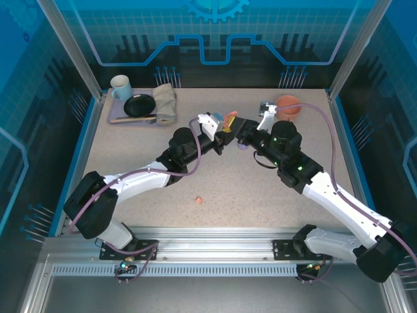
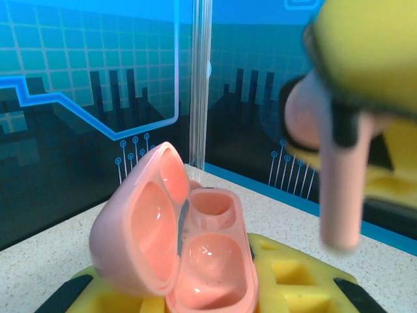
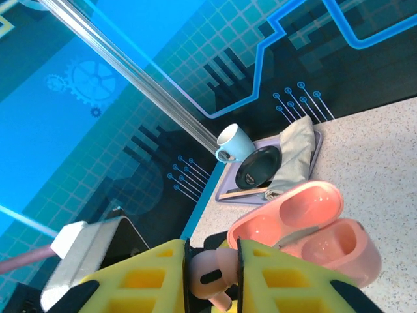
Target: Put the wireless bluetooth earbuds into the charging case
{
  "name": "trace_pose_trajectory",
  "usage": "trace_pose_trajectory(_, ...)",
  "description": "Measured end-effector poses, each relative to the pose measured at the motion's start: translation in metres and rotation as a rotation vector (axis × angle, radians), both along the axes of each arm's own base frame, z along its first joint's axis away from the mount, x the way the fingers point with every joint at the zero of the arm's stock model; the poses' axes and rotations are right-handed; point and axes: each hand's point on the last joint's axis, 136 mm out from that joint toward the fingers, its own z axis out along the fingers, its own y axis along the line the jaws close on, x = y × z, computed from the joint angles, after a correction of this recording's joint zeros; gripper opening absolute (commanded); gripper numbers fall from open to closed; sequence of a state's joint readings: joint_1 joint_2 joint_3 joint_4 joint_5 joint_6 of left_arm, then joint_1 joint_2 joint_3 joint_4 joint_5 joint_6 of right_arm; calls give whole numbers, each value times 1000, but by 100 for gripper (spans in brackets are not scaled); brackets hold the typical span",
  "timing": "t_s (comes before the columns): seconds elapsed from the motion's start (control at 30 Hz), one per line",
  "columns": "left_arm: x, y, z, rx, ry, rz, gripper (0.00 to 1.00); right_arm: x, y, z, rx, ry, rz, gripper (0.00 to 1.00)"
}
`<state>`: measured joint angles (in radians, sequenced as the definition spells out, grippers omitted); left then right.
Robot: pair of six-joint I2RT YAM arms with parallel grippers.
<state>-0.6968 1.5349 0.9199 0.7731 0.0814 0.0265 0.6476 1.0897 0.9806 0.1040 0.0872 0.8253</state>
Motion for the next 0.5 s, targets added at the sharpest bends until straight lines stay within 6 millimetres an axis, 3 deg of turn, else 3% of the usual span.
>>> trace_pose_trajectory(0.5,-2,-3,1,2,2,-8,0,10,0,-5,-47,-30,-48,20)
